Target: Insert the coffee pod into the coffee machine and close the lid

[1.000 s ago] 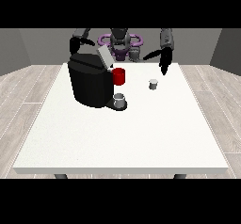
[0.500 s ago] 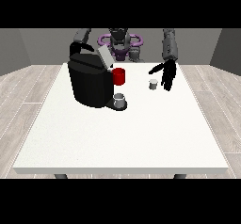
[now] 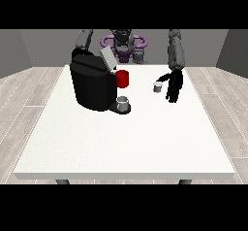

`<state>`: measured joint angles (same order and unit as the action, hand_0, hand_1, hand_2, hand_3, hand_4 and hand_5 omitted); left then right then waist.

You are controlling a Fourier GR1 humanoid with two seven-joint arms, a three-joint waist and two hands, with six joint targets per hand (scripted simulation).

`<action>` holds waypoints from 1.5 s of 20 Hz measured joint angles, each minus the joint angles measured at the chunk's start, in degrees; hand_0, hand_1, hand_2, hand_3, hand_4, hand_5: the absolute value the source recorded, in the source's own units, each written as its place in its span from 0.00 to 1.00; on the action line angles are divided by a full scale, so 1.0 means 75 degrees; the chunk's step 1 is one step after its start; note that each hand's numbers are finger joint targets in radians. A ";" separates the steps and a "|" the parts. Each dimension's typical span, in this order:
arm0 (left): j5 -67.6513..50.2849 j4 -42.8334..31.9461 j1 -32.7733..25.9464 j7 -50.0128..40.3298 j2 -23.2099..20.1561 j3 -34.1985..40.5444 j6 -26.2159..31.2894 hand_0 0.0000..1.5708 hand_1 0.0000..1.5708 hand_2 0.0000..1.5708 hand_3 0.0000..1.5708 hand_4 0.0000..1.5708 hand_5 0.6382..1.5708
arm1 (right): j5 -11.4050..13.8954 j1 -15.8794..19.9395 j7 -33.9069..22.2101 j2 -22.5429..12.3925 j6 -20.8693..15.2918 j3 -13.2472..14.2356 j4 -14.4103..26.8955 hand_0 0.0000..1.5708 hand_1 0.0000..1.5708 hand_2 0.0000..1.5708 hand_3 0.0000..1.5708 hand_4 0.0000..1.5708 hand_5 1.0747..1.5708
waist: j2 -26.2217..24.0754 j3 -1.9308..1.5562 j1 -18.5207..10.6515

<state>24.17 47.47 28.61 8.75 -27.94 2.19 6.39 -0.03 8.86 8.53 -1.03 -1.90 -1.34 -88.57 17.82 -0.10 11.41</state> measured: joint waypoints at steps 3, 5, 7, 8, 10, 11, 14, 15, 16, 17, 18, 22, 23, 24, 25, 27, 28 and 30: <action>0.0259 -0.0241 0.0165 0.0124 0.0016 -0.0110 -0.0032 0.00 0.00 0.00 0.00 0.00 1.00 | 0.0012 0.0158 -0.0057 0.0023 -0.0189 0.0053 0.0114 0.00 0.00 0.00 0.00 0.26 1.00 | 0.0019 -0.0036 -0.0056; 0.0355 -0.0307 0.0296 0.0016 0.0012 -0.0138 0.0037 0.00 0.00 0.24 0.00 0.00 1.00 | -0.0052 0.0282 0.0122 -0.0065 -0.0114 0.0200 0.0360 0.00 0.00 0.00 0.00 0.23 1.00 | 0.0032 -0.0050 -0.0097; 0.0380 -0.0426 0.0410 -0.0087 0.0046 -0.0118 0.0146 0.00 0.00 0.20 0.00 0.00 1.00 | -0.0048 0.0315 0.0193 -0.0089 -0.0085 0.0234 0.0537 0.00 0.00 0.00 0.00 0.16 1.00 | -0.0015 -0.0059 -0.0121; 0.0399 -0.0441 0.0483 -0.0086 0.0061 -0.0123 0.0194 0.00 0.00 0.06 0.00 0.00 1.00 | -0.0048 0.0428 0.0210 -0.0109 -0.0092 0.0282 0.0654 0.00 0.00 0.00 0.00 0.18 1.00 | 0.0008 -0.0065 -0.0175; 0.0404 -0.0529 0.0588 -0.0020 -0.0011 -0.0057 0.0290 0.00 0.00 0.25 0.00 0.00 1.00 | -0.0042 0.0530 0.0290 -0.0117 -0.0077 0.0297 0.0736 0.00 0.00 0.00 0.00 0.24 1.00 | 0.0076 -0.0086 -0.0170; 0.0423 -0.0547 0.0650 0.0057 -0.0066 -0.0033 0.0309 0.00 0.00 0.38 0.24 0.00 1.00 | -0.0019 0.0581 0.0320 -0.0096 -0.0109 0.0297 0.0784 0.00 0.00 0.00 0.00 0.24 1.00 | 0.0138 -0.0095 -0.0180; 0.0555 -0.0608 0.0751 0.0069 -0.0098 -0.0053 0.0313 0.65 0.65 0.70 0.60 0.00 1.00 | -0.0060 0.0575 0.0440 -0.0087 -0.0155 0.0427 0.1043 0.00 0.00 0.00 0.00 0.25 1.00 | 0.0084 -0.0084 -0.0187; 0.0634 -0.0632 0.0712 0.0220 -0.0046 -0.0080 0.0155 0.72 0.72 0.75 0.64 0.00 1.00 | -0.0057 0.0577 0.0424 -0.0066 -0.0203 0.0439 0.1026 0.00 0.00 0.00 0.00 0.26 1.00 | 0.0086 -0.0083 -0.0204; 0.0714 -0.0668 0.0776 0.0189 -0.0023 -0.0096 0.0082 0.68 0.68 0.73 0.69 0.00 1.00 | -0.0036 0.0643 0.0377 -0.0024 -0.0289 0.0424 0.1095 0.00 0.00 0.00 0.00 0.26 1.00 | 0.0072 -0.0078 -0.0228; 0.0799 -0.0657 0.0729 0.0225 0.0041 -0.0141 -0.0034 0.71 0.71 0.75 0.71 0.00 1.00 | -0.0094 0.0626 0.0389 -0.0066 -0.0238 0.0490 0.1196 0.00 0.00 0.00 0.00 0.25 1.00 | 0.0007 -0.0076 -0.0254; 0.0869 -0.0702 0.0760 0.0242 0.0020 -0.0125 -0.0136 0.68 0.68 0.72 0.71 0.00 1.00 | -0.0094 0.0631 0.0417 -0.0087 -0.0218 0.0498 0.1225 0.00 0.00 0.00 0.00 0.25 1.00 | 0.0015 -0.0080 -0.0227; 0.1241 -0.0669 0.0792 0.0142 0.0155 -0.0331 -0.0368 0.77 0.77 0.78 0.69 0.00 1.00 | -0.0182 0.0832 0.0448 -0.0109 -0.0282 0.0636 0.1580 0.00 0.00 0.00 0.00 0.26 1.00 | -0.0098 -0.0084 -0.0315; 0.1341 -0.0677 0.0796 0.0098 0.0185 -0.0364 -0.0477 0.77 0.77 0.78 0.71 0.00 1.00 | -0.0195 0.0881 0.0408 -0.0125 -0.0260 0.0640 0.1595 0.00 0.00 0.00 0.00 0.26 1.00 | -0.0126 -0.0089 -0.0280; 0.1423 -0.0665 0.0740 0.0092 0.0251 -0.0430 -0.0526 0.80 0.80 0.79 0.70 0.00 1.00 | -0.0227 0.0869 0.0357 -0.0191 -0.0211 0.0686 0.1658 0.00 0.00 0.00 0.00 0.25 1.00 | -0.0220 -0.0086 -0.0289; 0.1460 -0.0648 0.0723 0.0126 0.0288 -0.0446 -0.0577 0.80 0.80 0.80 0.70 0.05 1.00 | -0.0254 0.0877 0.0388 -0.0233 -0.0176 0.0732 0.1724 0.00 0.00 0.00 0.00 0.24 1.00 | -0.0206 -0.0088 -0.0296; 0.1545 -0.0650 0.0719 0.0049 0.0413 -0.0552 -0.0478 0.80 0.80 0.79 0.69 0.07 1.00 | -0.0243 0.0803 0.0428 -0.0216 -0.0146 0.0709 0.1854 0.00 0.00 0.00 0.00 0.21 1.00 | -0.0342 -0.0080 -0.0267; 0.1599 -0.0636 0.0705 0.0033 0.0479 -0.0609 -0.0466 0.82 0.82 0.82 0.71 0.05 1.00 | -0.0246 0.0761 0.0499 -0.0211 -0.0126 0.0714 0.1935 0.00 0.00 0.00 0.00 0.21 1.00 | -0.0403 -0.0078 -0.0277; 0.1657 -0.0681 0.0787 0.0124 0.0491 -0.0602 -0.0475 0.85 0.85 0.85 0.75 0.05 1.00 | -0.0263 0.0805 0.0595 -0.0242 -0.0115 0.0774 0.2054 0.00 0.00 0.00 0.00 0.21 1.00 | -0.0353 -0.0072 -0.0288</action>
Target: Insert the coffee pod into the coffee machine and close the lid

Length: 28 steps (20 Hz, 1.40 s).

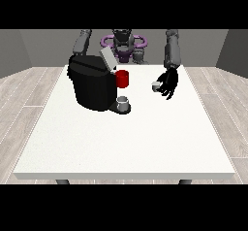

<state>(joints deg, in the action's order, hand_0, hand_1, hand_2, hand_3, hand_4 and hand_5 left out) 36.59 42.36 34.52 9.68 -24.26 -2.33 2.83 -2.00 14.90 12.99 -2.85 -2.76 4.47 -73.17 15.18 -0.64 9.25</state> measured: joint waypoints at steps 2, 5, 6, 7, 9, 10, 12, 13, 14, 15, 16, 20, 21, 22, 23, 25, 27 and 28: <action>0.0070 -0.0047 -0.0050 0.0096 0.0098 -0.0006 -0.0142 0.77 0.77 0.83 0.77 0.09 1.00 | -0.0011 -0.0043 0.0098 0.0005 0.0002 0.0028 0.0075 0.00 0.00 0.00 0.00 0.19 1.00 | -0.0022 0.0003 -0.0032; 0.0218 -0.0158 -0.0060 0.0169 0.0158 0.0005 -0.0337 0.72 0.72 0.80 0.74 0.27 1.00 | -0.0042 -0.0113 0.0169 -0.0015 0.0062 0.0045 0.0159 0.00 0.00 0.00 0.00 0.23 1.00 | -0.0098 -0.0004 -0.0009; 0.0235 -0.0188 -0.0050 0.0257 0.0169 0.0021 -0.0375 0.85 0.85 0.89 0.84 0.39 1.00 | -0.0055 -0.0074 0.0166 -0.0016 0.0040 0.0071 0.0169 0.00 0.00 0.00 0.00 0.23 1.00 | -0.0084 -0.0006 -0.0029; 0.0258 -0.0200 -0.0047 0.0289 0.0221 0.0021 -0.0412 0.88 0.88 0.91 0.86 0.42 1.00 | -0.0049 -0.0082 0.0178 -0.0021 0.0037 0.0073 0.0204 0.00 0.00 0.00 0.00 0.24 1.00 | -0.0133 -0.0003 -0.0043; 0.0247 -0.0256 -0.0046 0.0484 0.0298 0.0049 -0.0434 0.99 0.99 0.97 0.91 0.45 1.00 | -0.0088 -0.0110 0.0136 0.0008 0.0035 0.0083 0.0229 0.00 0.00 0.00 0.00 0.26 1.00 | -0.0207 0.0013 -0.0059; 0.0225 -0.0269 -0.0033 0.0660 0.0320 0.0076 -0.0462 0.94 0.94 0.93 0.88 0.45 1.00 | -0.0089 -0.0110 0.0165 0.0006 0.0028 0.0093 0.0248 0.00 0.00 0.00 0.00 0.27 1.00 | -0.0187 0.0019 -0.0078; 0.0193 -0.0234 0.0063 0.0720 0.0475 0.0053 -0.0331 0.83 0.83 0.88 0.85 0.43 1.00 | -0.0129 -0.0096 0.0232 -0.0053 0.0048 0.0194 0.0452 0.00 0.00 0.00 0.00 0.26 1.00 | -0.0294 0.0042 -0.0137; 0.0227 -0.0235 0.0057 0.0790 0.0510 0.0027 -0.0309 0.77 0.77 0.84 0.85 0.43 1.00 | -0.0119 -0.0147 0.0304 -0.0032 0.0029 0.0202 0.0563 0.00 0.00 0.00 0.00 0.25 1.00 | -0.0377 0.0052 -0.0188; 0.0219 -0.0299 0.0036 0.0848 0.0572 0.0046 -0.0297 0.87 0.87 0.88 0.84 0.42 1.00 | -0.0091 -0.0193 0.0253 -0.0009 0.0007 0.0160 0.0576 0.00 0.00 0.00 0.00 0.25 1.00 | -0.0464 0.0059 -0.0203; 0.0203 -0.0311 -0.0005 0.0900 0.0619 0.0056 -0.0254 0.89 0.89 0.89 0.83 0.40 1.00 | -0.0128 -0.0286 0.0353 -0.0001 0.0025 0.0199 0.0661 0.00 0.00 0.00 0.00 0.25 1.00 | -0.0557 0.0065 -0.0235; 0.0164 -0.0372 0.0077 0.0873 0.0659 0.0122 -0.0225 0.92 0.92 0.90 0.83 0.39 1.00 | -0.0133 -0.0262 0.0249 0.0014 0.0017 0.0170 0.0626 0.00 0.00 0.00 0.00 0.22 1.00 | -0.0609 0.0069 -0.0200; 0.0033 -0.0342 0.0199 0.0765 0.0894 0.0222 0.0016 0.96 0.96 0.91 0.83 0.36 1.00 | -0.0260 -0.0320 0.0335 -0.0070 0.0119 0.0314 0.0930 0.00 0.00 0.00 0.00 0.19 1.00 | -0.0883 0.0080 -0.0291; -0.0010 -0.0307 0.0282 0.0665 0.0913 0.0239 0.0195 0.92 0.92 0.88 0.83 0.37 1.00 | -0.0270 -0.0381 0.0381 -0.0080 0.0151 0.0326 0.1024 0.00 0.00 0.00 0.00 0.18 1.00 | -0.0988 0.0082 -0.0310; -0.0012 -0.0270 0.0313 0.0630 0.0944 0.0238 0.0288 0.89 0.89 0.88 0.82 0.38 1.00 | -0.0259 -0.0404 0.0438 -0.0068 0.0139 0.0325 0.1116 0.00 0.00 0.00 0.00 0.18 1.00 | -0.1053 0.0082 -0.0344; -0.0024 -0.0215 0.0393 0.0572 0.0960 0.0244 0.0387 0.91 0.91 0.89 0.82 0.39 1.00 | -0.0296 -0.0409 0.0479 -0.0118 0.0208 0.0363 0.1201 0.00 0.00 0.00 0.00 0.18 1.00 | -0.1113 0.0082 -0.0357; -0.0035 -0.0043 0.0501 0.0358 0.1142 0.0198 0.0534 0.91 0.91 0.90 0.85 0.37 1.00 | -0.0330 -0.0352 0.0460 -0.0225 0.0235 0.0465 0.1433 0.00 0.00 0.00 0.00 0.18 1.00 | -0.1277 0.0082 -0.0465; -0.0135 0.0023 0.0657 0.0242 0.1215 0.0285 0.0693 0.80 0.80 0.83 0.80 0.37 1.00 | -0.0287 -0.0323 0.0421 -0.0216 0.0210 0.0417 0.1481 0.00 0.00 0.00 0.00 0.19 1.00 | -0.1346 0.0083 -0.0458; -0.0153 0.0034 0.0744 0.0237 0.1183 0.0341 0.0707 0.76 0.76 0.80 0.83 0.36 1.00 | -0.0312 -0.0255 0.0318 -0.0273 0.0252 0.0423 0.1450 0.00 0.00 0.00 0.00 0.18 1.00 | -0.1344 0.0082 -0.0418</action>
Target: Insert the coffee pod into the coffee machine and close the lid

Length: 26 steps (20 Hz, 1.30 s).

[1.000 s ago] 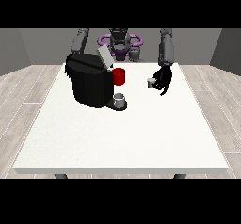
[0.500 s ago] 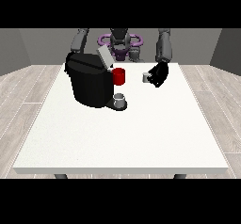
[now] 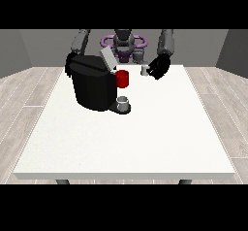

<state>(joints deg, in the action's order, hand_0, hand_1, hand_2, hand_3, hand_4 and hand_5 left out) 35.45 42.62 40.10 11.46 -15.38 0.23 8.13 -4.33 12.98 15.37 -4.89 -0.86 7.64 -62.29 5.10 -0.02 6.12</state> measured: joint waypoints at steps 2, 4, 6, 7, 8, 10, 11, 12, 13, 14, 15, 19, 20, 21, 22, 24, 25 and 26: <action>-0.0017 0.0125 0.0120 -0.0238 0.0097 0.0024 0.0072 0.76 0.76 0.80 0.83 0.36 1.00 | 0.0034 -0.0039 0.0058 -0.0027 0.0016 -0.0012 0.0100 0.00 0.00 0.00 0.00 0.15 1.00 | -0.0123 0.0001 -0.0027; -0.0080 0.0229 0.0138 -0.0278 0.0092 0.0086 0.0211 0.76 0.76 0.80 0.83 0.36 1.00 | 0.0087 -0.0059 0.0172 -0.0016 -0.0018 -0.0032 0.0205 0.00 0.00 0.00 0.00 0.17 1.00 | -0.0174 0.0002 -0.0091; -0.0140 0.0324 0.0143 -0.0391 0.0167 0.0118 0.0347 0.76 0.76 0.80 0.83 0.36 1.00 | 0.0073 0.0035 0.0046 -0.0036 -0.0085 -0.0002 0.0221 0.00 0.00 0.00 0.00 0.17 1.00 | -0.0250 0.0001 -0.0129; -0.0186 0.0384 0.0155 -0.0465 0.0204 0.0127 0.0459 0.88 0.88 0.90 0.87 0.38 1.00 | 0.0054 0.0005 0.0021 -0.0088 -0.0015 0.0003 0.0233 0.00 0.00 0.00 0.00 0.19 1.00 | -0.0336 0.0002 -0.0135; -0.0196 0.0466 0.0245 -0.0568 0.0260 0.0112 0.0538 0.92 0.92 0.92 0.88 0.38 1.00 | 0.0072 0.0005 0.0137 -0.0057 -0.0044 0.0004 0.0303 0.00 0.00 0.00 0.00 0.16 1.00 | -0.0338 0.0003 -0.0147; -0.0170 0.0493 0.0314 -0.0707 0.0289 0.0105 0.0600 0.96 0.96 0.94 0.89 0.40 1.00 | 0.0082 -0.0022 -0.0038 -0.0045 0.0007 -0.0097 0.0156 0.00 0.00 0.00 0.00 0.20 1.00 | -0.0449 0.0002 -0.0021; -0.0184 0.0504 0.0371 -0.0710 0.0230 0.0144 0.0675 0.93 0.93 0.93 0.89 0.40 1.00 | 0.0084 -0.0034 -0.0068 -0.0049 0.0010 -0.0119 0.0080 0.00 0.00 0.00 0.00 0.20 1.00 | -0.0445 0.0002 0.0026; -0.0178 0.0544 0.0363 -0.0681 0.0218 0.0149 0.0701 0.85 0.85 0.89 0.88 0.41 1.00 | 0.0117 -0.0078 -0.0085 -0.0031 -0.0016 -0.0163 0.0013 0.00 0.00 0.00 0.00 0.19 1.00 | -0.0461 0.0003 0.0045; -0.0181 0.0607 0.0413 -0.0792 0.0275 0.0142 0.0744 0.87 0.87 0.89 0.86 0.42 1.00 | 0.0122 -0.0084 -0.0127 -0.0056 -0.0010 -0.0165 0.0006 0.00 0.00 0.00 0.00 0.20 1.00 | -0.0498 0.0003 0.0044; -0.0225 0.0636 0.0501 -0.0951 0.0318 0.0189 0.0796 0.87 0.87 0.90 0.87 0.42 1.00 | 0.0124 -0.0122 -0.0176 -0.0068 0.0020 -0.0190 -0.0029 0.00 0.00 0.00 0.00 0.20 1.00 | -0.0559 0.0003 0.0083; -0.0281 0.0701 0.0568 -0.1059 0.0395 0.0204 0.0873 0.87 0.87 0.90 0.87 0.42 1.00 | 0.0161 -0.0166 -0.0169 -0.0046 0.0000 -0.0227 -0.0025 0.00 0.00 0.00 0.00 0.15 1.00 | -0.0609 0.0004 0.0076; -0.0545 0.0811 0.1131 -0.1535 0.0465 0.0497 0.1016 0.93 0.93 0.92 0.85 0.39 1.00 | 0.0152 -0.0064 -0.0102 -0.0075 0.0006 -0.0197 -0.0011 0.00 0.00 0.00 0.00 0.13 1.00 | -0.0470 0.0002 0.0177; -0.0549 0.0803 0.1278 -0.1552 0.0392 0.0560 0.0995 0.95 0.95 0.93 0.79 0.40 1.00 | 0.0170 -0.0029 -0.0017 -0.0027 -0.0017 -0.0227 -0.0046 0.00 0.00 0.00 0.00 0.11 1.00 | -0.0346 0.0002 0.0243; -0.0567 0.0802 0.1407 -0.1595 0.0355 0.0609 0.1003 0.96 0.96 0.94 0.72 0.40 1.00 | 0.0128 0.0005 0.0063 -0.0049 0.0049 -0.0198 -0.0025 0.00 0.00 0.00 0.00 0.12 1.00 | -0.0237 0.0002 0.0280; -0.0572 0.0782 0.1558 -0.1661 0.0348 0.0658 0.0958 0.88 0.88 0.90 0.80 0.38 1.00 | 0.0083 0.0161 0.0078 -0.0081 0.0082 -0.0157 -0.0034 0.00 0.00 0.00 0.00 0.14 1.00 | -0.0093 0.0000 0.0319; -0.0628 0.0646 0.1702 -0.1643 0.0159 0.0839 0.0939 0.86 0.86 0.90 0.86 0.38 1.00 | 0.0056 0.0195 0.0082 -0.0058 0.0128 -0.0202 -0.0200 0.00 0.00 0.00 0.00 0.14 1.00 | 0.0072 0.0002 0.0490; -0.0679 0.0563 0.1786 -0.1640 0.0086 0.0962 0.0881 0.87 0.87 0.91 0.86 0.39 1.00 | 0.0040 0.0230 0.0030 -0.0070 0.0177 -0.0231 -0.0296 0.00 0.00 0.00 0.00 0.15 1.00 | 0.0184 0.0002 0.0604; -0.0702 0.0492 0.1878 -0.1623 -0.0036 0.1052 0.0875 0.90 0.90 0.92 0.87 0.41 1.00 | 0.0011 0.0230 0.0088 -0.0092 0.0246 -0.0233 -0.0365 0.00 0.00 0.00 0.00 0.15 1.00 | 0.0296 0.0003 0.0696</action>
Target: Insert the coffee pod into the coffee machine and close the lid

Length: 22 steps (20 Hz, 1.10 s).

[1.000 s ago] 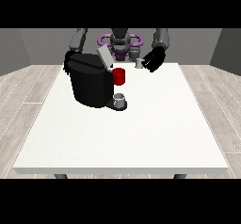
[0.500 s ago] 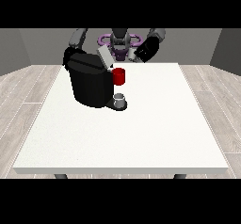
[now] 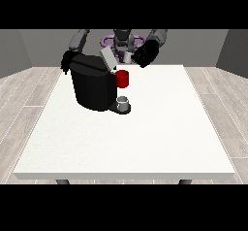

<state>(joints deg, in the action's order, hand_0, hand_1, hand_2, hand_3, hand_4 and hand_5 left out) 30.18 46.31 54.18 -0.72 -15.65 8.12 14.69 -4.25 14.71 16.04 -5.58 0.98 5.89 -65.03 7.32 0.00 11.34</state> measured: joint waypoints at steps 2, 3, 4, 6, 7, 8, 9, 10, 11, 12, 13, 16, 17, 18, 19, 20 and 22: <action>0.0007 -0.0125 0.0047 0.0083 -0.0099 0.0110 -0.0177 0.94 0.94 0.94 0.86 0.41 1.00 | -0.0086 0.0030 -0.0024 -0.0088 0.0155 0.0019 -0.0147 0.00 0.00 0.00 0.00 0.09 1.00 | 0.0190 0.0001 0.0164; -0.0008 -0.0202 0.0134 0.0089 -0.0170 0.0186 -0.0231 0.91 0.91 0.93 0.84 0.40 1.00 | -0.0125 0.0097 -0.0043 -0.0081 0.0206 0.0005 -0.0216 0.00 0.00 0.00 0.00 0.01 1.00 | 0.0320 0.0000 0.0228; -0.0045 -0.0273 0.0226 0.0144 -0.0316 0.0282 -0.0223 0.88 0.88 0.92 0.86 0.40 1.00 | -0.0151 0.0114 -0.0040 -0.0121 0.0292 -0.0006 -0.0281 0.00 0.00 0.00 0.00 0.08 1.00 | 0.0430 0.0001 0.0291; -0.0078 -0.0338 0.0493 0.0058 -0.0422 0.0375 -0.0248 0.89 0.89 0.92 0.90 0.39 1.00 | -0.0127 0.0139 0.0119 -0.0181 0.0448 -0.0053 -0.0261 0.00 0.00 0.00 0.00 0.08 1.00 | 0.0590 0.0001 0.0363; -0.0077 -0.0369 0.0559 0.0034 -0.0414 0.0395 -0.0320 0.93 0.93 0.93 0.88 0.38 1.00 | -0.0134 0.0183 0.0145 -0.0237 0.0515 -0.0041 -0.0252 0.00 0.00 0.00 0.00 0.00 1.00 | 0.0648 -0.0001 0.0378; -0.0103 -0.0382 0.0691 -0.0068 -0.0397 0.0432 -0.0354 0.95 0.95 0.94 0.90 0.38 1.00 | -0.0124 0.0222 0.0265 -0.0265 0.0567 -0.0030 -0.0176 0.00 0.00 0.00 0.00 0.00 1.00 | 0.0726 0.0000 0.0377; -0.0127 -0.0416 0.0738 -0.0137 -0.0360 0.0449 -0.0371 0.96 0.96 0.96 0.91 0.38 1.00 | -0.0104 0.0176 0.0330 -0.0247 0.0608 -0.0067 -0.0146 0.00 0.00 0.00 0.00 0.00 1.00 | 0.0707 0.0000 0.0385; -0.0150 -0.0418 0.0859 -0.0135 -0.0407 0.0478 -0.0363 0.92 0.92 0.93 0.88 0.38 1.00 | -0.0152 0.0285 0.0416 -0.0310 0.0706 -0.0014 -0.0090 0.00 0.00 0.00 0.00 0.00 1.00 | 0.0839 -0.0003 0.0368; -0.0184 -0.0429 0.1000 -0.0232 -0.0434 0.0533 -0.0383 0.93 0.93 0.94 0.89 0.38 1.00 | -0.0183 0.0329 0.0535 -0.0340 0.0824 -0.0001 0.0001 0.00 0.00 0.00 0.00 0.04 1.00 | 0.0932 -0.0002 0.0371; -0.0204 -0.0435 0.1020 -0.0203 -0.0467 0.0535 -0.0331 0.92 0.92 0.94 0.89 0.38 1.00 | -0.0211 0.0325 0.0613 -0.0376 0.0928 0.0017 0.0087 0.00 0.00 0.00 0.00 0.10 1.00 | 0.0964 -0.0002 0.0321; -0.0221 -0.0446 0.1101 -0.0160 -0.0515 0.0559 -0.0334 0.93 0.93 0.94 0.88 0.38 1.00 | -0.0200 0.0416 0.0661 -0.0386 0.0947 0.0017 0.0123 0.00 0.00 0.00 0.00 0.12 1.00 | 0.1071 -0.0004 0.0306; -0.0347 -0.0564 0.1354 -0.0137 -0.0718 0.0710 -0.0226 0.94 0.94 0.95 0.88 0.40 1.00 | -0.0186 0.0587 0.0680 -0.0424 0.1032 -0.0002 0.0170 0.00 0.00 0.00 0.00 0.19 1.00 | 0.1271 -0.0004 0.0367; -0.0383 -0.0607 0.1385 -0.0143 -0.0739 0.0744 -0.0211 0.93 0.93 0.94 0.85 0.39 1.00 | -0.0169 0.0601 0.0692 -0.0458 0.1059 -0.0002 0.0194 0.00 0.00 0.00 0.00 0.18 1.00 | 0.1298 -0.0003 0.0388; -0.0372 -0.0635 0.1439 -0.0160 -0.0771 0.0729 -0.0182 0.92 0.92 0.93 0.87 0.40 1.00 | -0.0162 0.0669 0.0691 -0.0467 0.1046 0.0014 0.0237 0.00 0.00 0.00 0.00 0.17 1.00 | 0.1333 -0.0003 0.0379; -0.0368 -0.0676 0.1509 -0.0135 -0.0860 0.0735 -0.0135 0.91 0.91 0.93 0.85 0.40 1.00 | -0.0171 0.0771 0.0637 -0.0451 0.1012 0.0025 0.0235 0.00 0.00 0.00 0.00 0.15 1.00 | 0.1394 -0.0004 0.0377; -0.0320 -0.0679 0.1569 -0.0090 -0.0930 0.0698 -0.0126 0.89 0.89 0.93 0.86 0.42 1.00 | -0.0188 0.0862 0.0609 -0.0451 0.1001 0.0049 0.0259 0.00 0.00 0.00 0.00 0.11 1.00 | 0.1470 -0.0004 0.0388; -0.0289 -0.0718 0.1678 -0.0004 -0.1116 0.0692 -0.0044 0.95 0.95 0.96 0.91 0.45 1.00 | -0.0160 0.0927 0.0708 -0.0441 0.0979 0.0058 0.0312 0.00 0.00 0.00 0.00 0.11 1.00 | 0.1639 -0.0004 0.0423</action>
<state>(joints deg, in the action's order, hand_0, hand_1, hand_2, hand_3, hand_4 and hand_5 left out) 28.01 40.93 66.77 -0.75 -24.02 13.30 14.37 -5.45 21.66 21.34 -8.89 8.33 6.33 -62.69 19.61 -0.04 14.52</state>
